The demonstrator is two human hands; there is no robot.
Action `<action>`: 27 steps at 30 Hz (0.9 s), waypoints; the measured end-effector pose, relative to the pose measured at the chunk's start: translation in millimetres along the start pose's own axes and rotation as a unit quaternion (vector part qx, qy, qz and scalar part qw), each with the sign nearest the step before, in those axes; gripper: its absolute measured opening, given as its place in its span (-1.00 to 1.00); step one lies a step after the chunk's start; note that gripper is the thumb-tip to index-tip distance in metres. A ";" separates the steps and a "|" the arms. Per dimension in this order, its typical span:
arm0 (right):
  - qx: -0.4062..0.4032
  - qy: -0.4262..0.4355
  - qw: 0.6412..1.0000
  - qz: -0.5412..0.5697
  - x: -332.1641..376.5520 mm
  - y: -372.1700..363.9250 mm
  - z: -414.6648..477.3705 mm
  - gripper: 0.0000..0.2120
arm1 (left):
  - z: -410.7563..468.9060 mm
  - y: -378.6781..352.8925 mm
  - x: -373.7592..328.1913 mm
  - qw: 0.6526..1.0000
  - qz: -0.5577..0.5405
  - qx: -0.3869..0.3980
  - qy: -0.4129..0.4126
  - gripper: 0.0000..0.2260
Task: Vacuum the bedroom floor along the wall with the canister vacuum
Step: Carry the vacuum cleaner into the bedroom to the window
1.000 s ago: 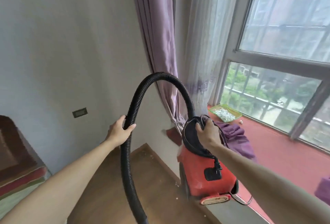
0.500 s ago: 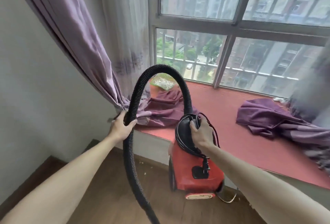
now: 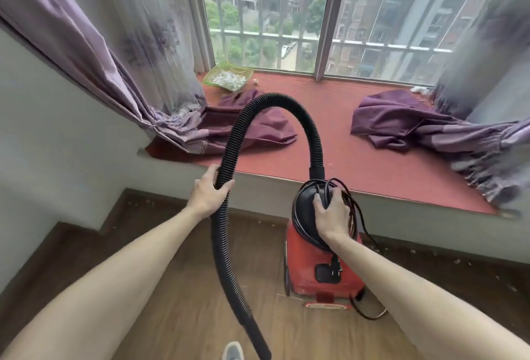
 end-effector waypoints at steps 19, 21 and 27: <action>0.008 -0.181 0.984 0.007 -227.2 -152.5 -71.8 -0.88 | -52.9 -195.5 228.9 0.991 0.058 0.115 0.039 -0.58; 0.005 -0.207 0.978 0.005 -255.9 -174.0 -71.6 -0.81 | -52.4 -218.4 256.8 0.989 0.052 0.130 0.047 -0.59; 0.005 -0.223 0.975 -0.013 -340.6 -230.3 -62.3 -0.86 | -46.9 -294.5 328.5 0.982 0.028 0.169 0.073 -0.69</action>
Point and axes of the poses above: each hand's wrist, its own z-axis towards the middle knuckle, its own y-axis out of the back of the hand, x = y × z, the point moved 2 cm from there along z, towards the middle knuckle
